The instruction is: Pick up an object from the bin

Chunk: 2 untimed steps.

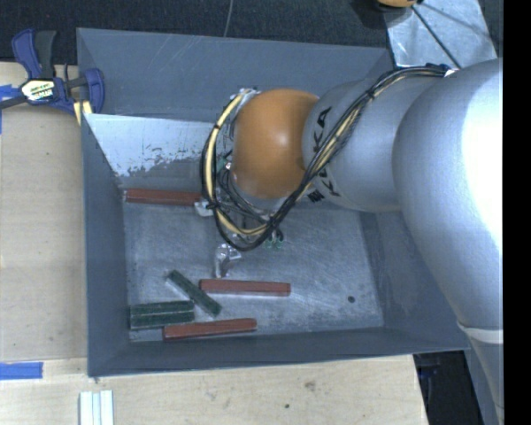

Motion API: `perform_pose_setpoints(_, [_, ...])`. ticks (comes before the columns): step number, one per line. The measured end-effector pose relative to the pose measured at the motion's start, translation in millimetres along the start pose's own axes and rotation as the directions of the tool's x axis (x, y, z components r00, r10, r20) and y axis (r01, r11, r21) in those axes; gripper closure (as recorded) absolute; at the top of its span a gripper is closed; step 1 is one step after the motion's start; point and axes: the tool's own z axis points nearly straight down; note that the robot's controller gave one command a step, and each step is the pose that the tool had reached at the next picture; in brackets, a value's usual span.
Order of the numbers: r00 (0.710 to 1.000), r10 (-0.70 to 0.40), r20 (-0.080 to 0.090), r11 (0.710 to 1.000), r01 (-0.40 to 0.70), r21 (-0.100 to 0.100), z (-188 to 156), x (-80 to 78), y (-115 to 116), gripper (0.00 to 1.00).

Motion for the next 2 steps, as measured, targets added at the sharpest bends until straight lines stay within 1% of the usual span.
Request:
perform_pose_setpoints(1, [1.000, 0.000, 0.000, 1.000, 0.000, 0.000, 0, 0.0, 0, 0.00])
perform_pose_setpoints(2, [0.996, -0.093, 0.015, 0.996, 0.093, 0.003, -3, 33.9, -66, 1.00])
